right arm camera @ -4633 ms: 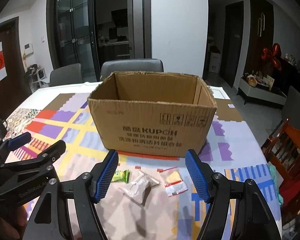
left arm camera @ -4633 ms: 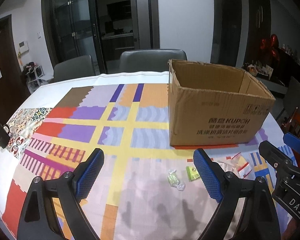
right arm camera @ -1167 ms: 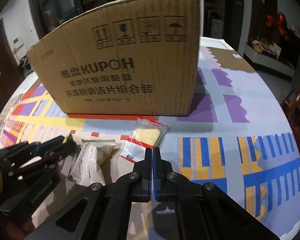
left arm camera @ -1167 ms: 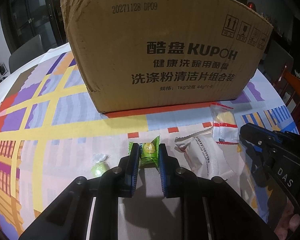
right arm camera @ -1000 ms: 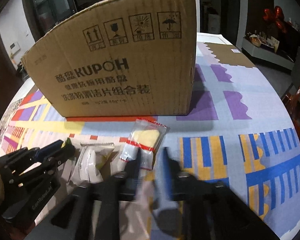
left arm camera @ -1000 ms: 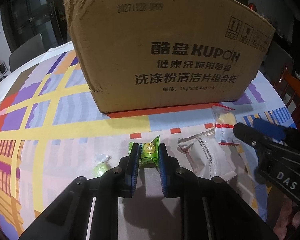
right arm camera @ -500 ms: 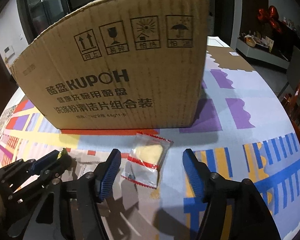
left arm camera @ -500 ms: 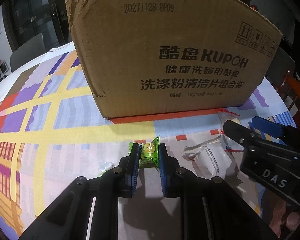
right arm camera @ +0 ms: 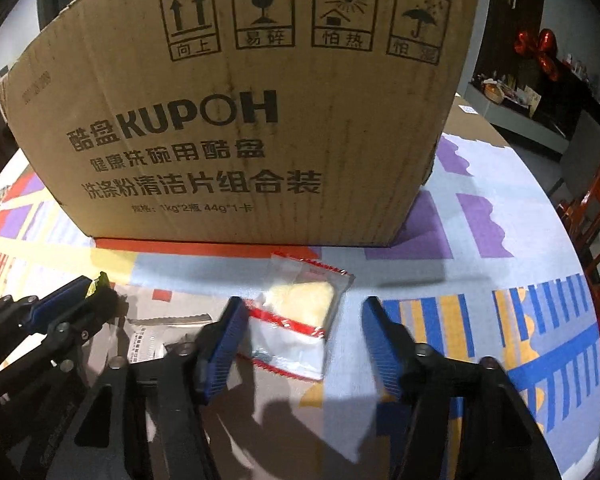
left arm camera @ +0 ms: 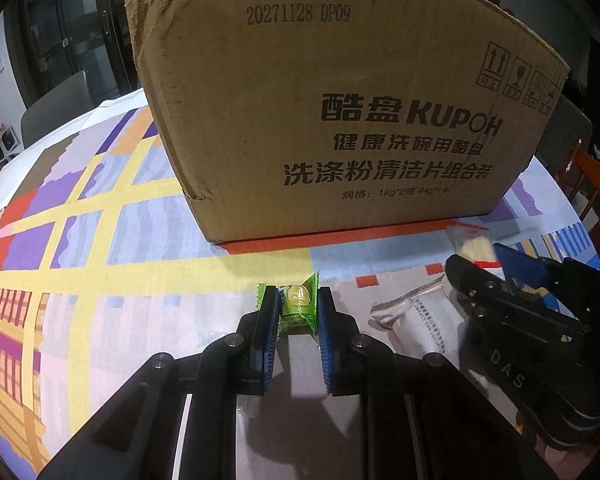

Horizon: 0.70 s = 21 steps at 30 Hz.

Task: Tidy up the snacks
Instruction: 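Grasp green candy with left tool while right tool grasps clear cake bag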

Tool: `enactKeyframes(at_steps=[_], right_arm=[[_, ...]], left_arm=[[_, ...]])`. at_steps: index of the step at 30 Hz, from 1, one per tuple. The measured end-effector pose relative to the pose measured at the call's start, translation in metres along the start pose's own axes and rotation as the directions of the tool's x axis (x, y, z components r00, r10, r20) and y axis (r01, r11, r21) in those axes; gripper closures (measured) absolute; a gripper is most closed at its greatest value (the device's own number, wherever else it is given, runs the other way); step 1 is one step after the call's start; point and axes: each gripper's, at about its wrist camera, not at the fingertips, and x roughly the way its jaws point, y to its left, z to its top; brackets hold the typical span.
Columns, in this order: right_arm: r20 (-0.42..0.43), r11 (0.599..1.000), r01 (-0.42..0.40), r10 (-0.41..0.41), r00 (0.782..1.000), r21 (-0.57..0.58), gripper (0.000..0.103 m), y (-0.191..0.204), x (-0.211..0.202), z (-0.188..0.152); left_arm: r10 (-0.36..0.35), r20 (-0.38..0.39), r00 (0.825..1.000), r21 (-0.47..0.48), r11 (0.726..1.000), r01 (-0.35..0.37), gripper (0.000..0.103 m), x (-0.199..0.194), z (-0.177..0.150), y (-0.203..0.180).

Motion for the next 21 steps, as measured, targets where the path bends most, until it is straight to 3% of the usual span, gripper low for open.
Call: enactKeyframes(at_steps=[4,21], right_arm=[[0.004,1.0,-0.017,0.017,1.0,-0.01,0.069,0.005,-0.004,-0.001],[0.039,0.997,-0.07,0.07,0.997,0.012,0.07,-0.012,-0.033,-0.006]], left_arm=[[0.0,0.0,1.0,-0.006,1.0,0.0,0.083,0.0,0.001,0.002],[-0.003,0.014,1.0,-0.001,1.0,0.003,0.088,-0.016,0.002,0.001]])
